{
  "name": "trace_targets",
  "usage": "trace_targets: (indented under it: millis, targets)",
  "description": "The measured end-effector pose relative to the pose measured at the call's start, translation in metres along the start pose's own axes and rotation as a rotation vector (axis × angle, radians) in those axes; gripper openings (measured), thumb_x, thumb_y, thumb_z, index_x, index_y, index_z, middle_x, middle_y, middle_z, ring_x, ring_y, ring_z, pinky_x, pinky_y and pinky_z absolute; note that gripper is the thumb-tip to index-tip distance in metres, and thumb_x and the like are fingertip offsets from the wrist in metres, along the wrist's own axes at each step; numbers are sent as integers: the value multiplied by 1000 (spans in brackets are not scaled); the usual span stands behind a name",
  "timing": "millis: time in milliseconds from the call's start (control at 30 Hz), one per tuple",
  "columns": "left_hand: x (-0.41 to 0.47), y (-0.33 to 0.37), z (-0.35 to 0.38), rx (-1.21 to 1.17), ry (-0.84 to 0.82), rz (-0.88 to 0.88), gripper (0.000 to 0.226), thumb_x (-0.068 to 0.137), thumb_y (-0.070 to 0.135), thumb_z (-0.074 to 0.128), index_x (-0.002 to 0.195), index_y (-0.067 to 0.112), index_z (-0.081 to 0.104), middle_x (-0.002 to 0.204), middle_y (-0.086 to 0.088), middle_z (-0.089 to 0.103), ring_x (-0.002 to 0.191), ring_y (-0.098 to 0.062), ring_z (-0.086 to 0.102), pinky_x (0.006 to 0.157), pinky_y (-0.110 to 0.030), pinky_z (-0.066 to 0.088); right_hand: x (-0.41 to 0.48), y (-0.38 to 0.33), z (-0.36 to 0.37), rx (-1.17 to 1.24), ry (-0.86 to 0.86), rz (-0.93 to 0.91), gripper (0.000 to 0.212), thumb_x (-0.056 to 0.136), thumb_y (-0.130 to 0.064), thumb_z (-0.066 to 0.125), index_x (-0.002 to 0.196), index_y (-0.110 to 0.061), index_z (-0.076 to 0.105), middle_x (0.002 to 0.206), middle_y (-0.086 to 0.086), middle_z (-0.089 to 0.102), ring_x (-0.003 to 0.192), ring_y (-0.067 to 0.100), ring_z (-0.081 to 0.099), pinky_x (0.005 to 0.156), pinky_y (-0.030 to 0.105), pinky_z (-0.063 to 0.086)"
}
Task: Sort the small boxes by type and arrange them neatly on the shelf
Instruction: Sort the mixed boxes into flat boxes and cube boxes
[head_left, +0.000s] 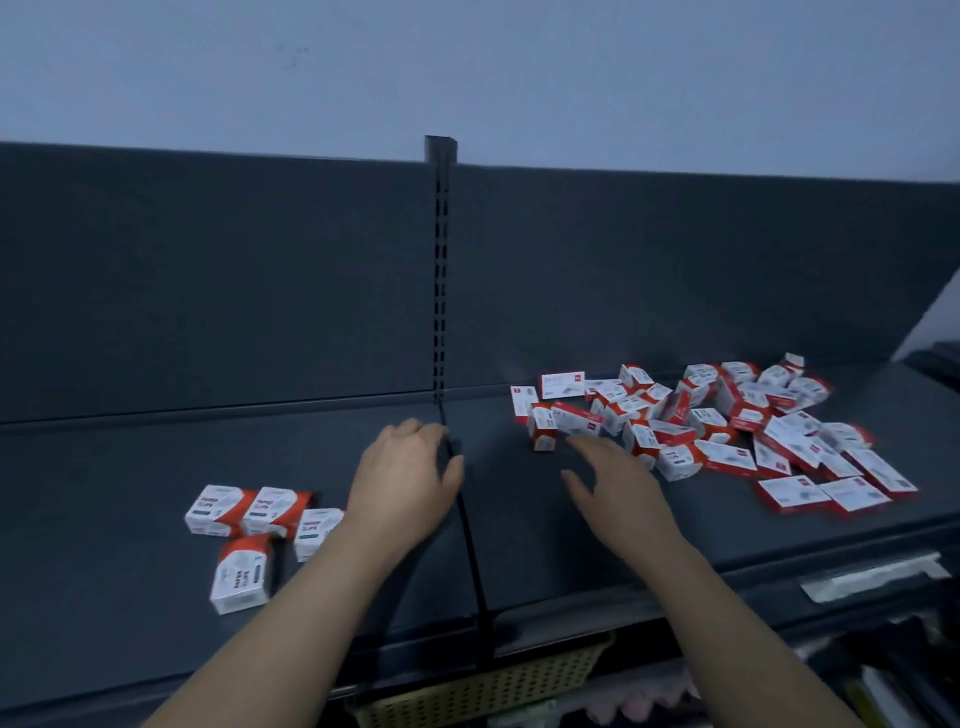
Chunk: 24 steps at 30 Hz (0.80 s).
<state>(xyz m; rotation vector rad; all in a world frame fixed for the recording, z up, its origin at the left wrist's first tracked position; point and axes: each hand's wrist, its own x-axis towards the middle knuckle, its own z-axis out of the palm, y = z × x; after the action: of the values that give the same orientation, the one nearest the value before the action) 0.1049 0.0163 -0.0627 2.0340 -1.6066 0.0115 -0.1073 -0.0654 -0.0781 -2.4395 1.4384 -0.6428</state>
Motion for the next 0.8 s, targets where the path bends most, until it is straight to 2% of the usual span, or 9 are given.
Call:
trace_targets:
  millis: [100, 200, 300, 433, 567, 667, 800]
  targets:
    - [19, 31, 24, -43, -65, 20, 38, 90, 36, 54, 122, 14, 56, 117, -5, 59, 111, -24, 51, 93, -36, 45, 8, 37, -20, -36, 1, 63, 45, 92, -24, 60, 135, -17, 52, 133, 3, 57, 119, 19, 54, 99, 32, 45]
    - [39, 56, 44, -65, -138, 31, 45, 90, 36, 56, 130, 17, 50, 124, -5, 55, 117, -24, 48, 97, -34, 43, 20, 68, -35, -60, -26, 90, 39, 88, -21, 62, 126, -18, 55, 121, 3, 62, 111, 20, 58, 91, 31, 47]
    - [60, 74, 63, -75, -189, 48, 48, 89, 37, 59, 132, 20, 47, 128, -3, 53, 119, -24, 46, 99, -36, 41, 33, 92, -42, -68, -57, 71, 50, 87, -22, 64, 135, -21, 49, 132, 0, 56, 122, 19, 51, 100, 30, 41]
    - [84, 87, 84, -45, -256, 21, 61, 86, 33, 62, 140, 20, 38, 137, -2, 46, 124, -26, 42, 104, -37, 38, 51, 111, -43, -72, -127, 23, 56, 83, -28, 69, 134, -24, 46, 136, -3, 51, 127, 15, 45, 106, 30, 36]
    - [98, 97, 97, 7, -312, -1, 65, 89, 26, 59, 145, 18, 28, 147, -2, 37, 129, -27, 37, 107, -38, 35, 66, 120, -39, -82, -182, -6, 65, 86, -32, 66, 143, -20, 37, 144, -1, 44, 134, 18, 36, 113, 33, 28]
    - [100, 97, 107, 1, -331, -43, 61, 89, 22, 57, 143, 19, 30, 142, -4, 41, 123, -28, 40, 104, -39, 38, 71, 126, -37, -75, -205, -25, 70, 84, -35, 68, 144, -21, 35, 146, -2, 41, 136, 18, 31, 114, 33, 25]
    - [91, 95, 109, -56, -272, -110, 54, 86, 27, 64, 133, 14, 42, 134, -3, 37, 121, -24, 41, 104, -32, 37, 73, 126, -40, -40, -181, -45, 73, 79, -37, 73, 142, -24, 40, 144, -5, 42, 135, 16, 31, 112, 32, 26]
